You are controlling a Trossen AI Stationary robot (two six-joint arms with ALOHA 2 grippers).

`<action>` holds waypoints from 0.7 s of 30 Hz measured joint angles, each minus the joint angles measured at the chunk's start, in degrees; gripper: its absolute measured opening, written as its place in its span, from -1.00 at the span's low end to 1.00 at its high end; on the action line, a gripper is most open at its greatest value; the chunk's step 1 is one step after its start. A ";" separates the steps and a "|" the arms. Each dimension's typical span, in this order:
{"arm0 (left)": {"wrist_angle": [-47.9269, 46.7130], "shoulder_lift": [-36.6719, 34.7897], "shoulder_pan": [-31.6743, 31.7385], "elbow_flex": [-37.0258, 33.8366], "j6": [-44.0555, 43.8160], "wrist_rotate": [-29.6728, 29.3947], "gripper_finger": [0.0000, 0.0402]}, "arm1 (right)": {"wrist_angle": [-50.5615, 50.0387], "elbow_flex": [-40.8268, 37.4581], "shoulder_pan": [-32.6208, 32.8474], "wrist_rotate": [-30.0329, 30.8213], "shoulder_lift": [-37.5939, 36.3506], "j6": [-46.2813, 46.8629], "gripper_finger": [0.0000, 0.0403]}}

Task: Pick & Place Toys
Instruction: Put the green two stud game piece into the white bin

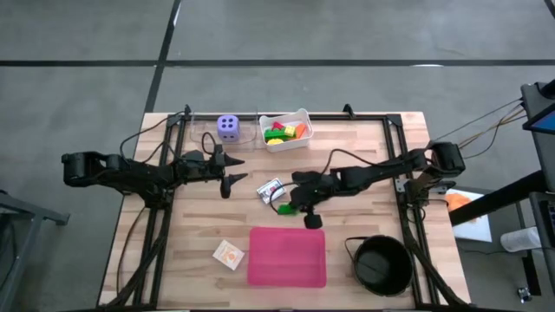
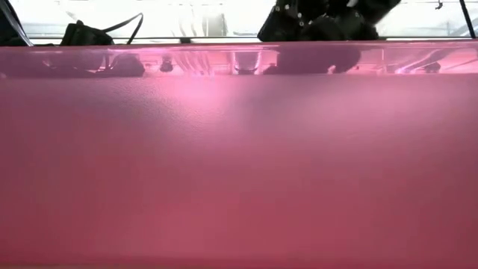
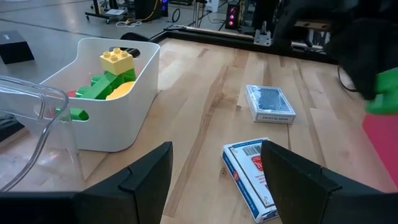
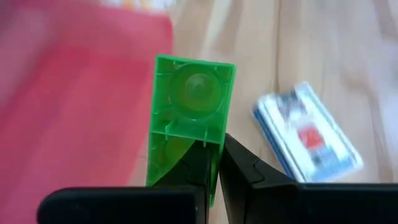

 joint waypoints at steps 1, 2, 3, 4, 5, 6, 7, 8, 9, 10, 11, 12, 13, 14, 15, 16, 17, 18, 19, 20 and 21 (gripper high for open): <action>-0.08 0.00 0.00 0.00 0.00 0.00 0.22 | 3.41 -1.13 -0.23 -1.03 -0.02 -0.03 -0.91; -0.16 0.00 -0.02 0.00 0.00 0.00 0.22 | 7.52 -2.40 -0.48 -1.87 -0.02 -0.03 -0.91; -0.27 0.00 -0.04 0.00 0.00 0.00 0.22 | 11.46 -3.69 -0.76 -2.58 -0.02 -0.03 -0.91; -0.32 0.00 -0.04 0.00 0.00 0.00 0.22 | 14.78 -4.97 -1.02 -2.92 -0.02 -0.03 -0.91; -0.33 -0.01 -0.04 0.00 0.00 0.00 0.22 | 18.55 -6.42 -1.31 -2.94 0.00 -0.03 -0.91; -0.33 0.00 -0.04 0.00 0.00 0.00 0.22 | 22.40 -7.62 -1.62 -2.97 0.00 -0.01 -0.91; -0.33 0.00 -0.04 0.00 0.00 0.00 0.22 | 25.67 -8.89 -1.96 -2.97 -0.02 0.03 -0.91; -0.33 0.00 -0.04 0.00 0.00 0.00 0.22 | 28.72 -10.18 -2.43 -2.94 -0.02 0.09 -0.91; -0.33 0.00 -0.04 0.00 0.00 0.00 0.22 | 31.49 -11.32 -2.96 -2.93 -0.02 0.27 -0.91; -0.33 -0.01 -0.04 0.00 0.00 0.00 0.22 | 33.82 -12.43 -3.56 -2.92 -0.02 0.29 -0.91; -0.33 0.00 -0.04 0.00 0.00 0.00 0.22 | 35.83 -13.55 -4.27 -2.90 0.00 0.32 -0.91; -0.33 -0.02 -0.04 0.00 0.00 0.00 0.22 | 37.58 -14.50 -5.08 -2.80 -0.02 0.37 -0.91; -0.33 0.00 -0.04 0.00 0.00 0.00 0.22 | 39.05 -15.32 -6.07 -2.70 -0.02 0.40 -0.91; -0.33 0.00 -0.04 0.00 0.00 0.00 0.22 | 39.94 -15.95 -7.20 -2.68 -0.02 0.41 -0.91; -0.33 0.00 -0.04 0.00 0.00 0.00 0.22 | 40.26 -16.26 -8.37 -2.65 -0.02 0.45 -0.91; -0.33 0.00 -0.04 0.00 0.00 0.00 0.22 | 40.49 -16.41 -9.70 -2.52 -0.01 0.51 -0.91; -0.33 0.00 -0.04 0.00 0.00 0.00 0.22 | 40.50 -16.53 -11.10 -2.44 -0.02 0.52 -0.91; -0.33 0.00 -0.04 0.00 0.00 0.00 0.22 | 40.50 -16.59 -12.54 -2.42 -0.02 0.54 -0.91; -0.33 0.00 -0.04 0.00 0.00 0.00 0.22 | 40.53 -16.59 -14.09 -2.36 -0.02 0.54 -0.91; -0.33 0.00 -0.04 0.00 0.00 0.00 0.22 | 40.54 -16.59 -15.64 -2.26 -0.02 0.54 -0.91; -0.33 0.00 -0.02 0.00 0.00 0.00 0.22 | 40.53 -16.54 -17.23 -2.14 -0.02 0.54 -0.91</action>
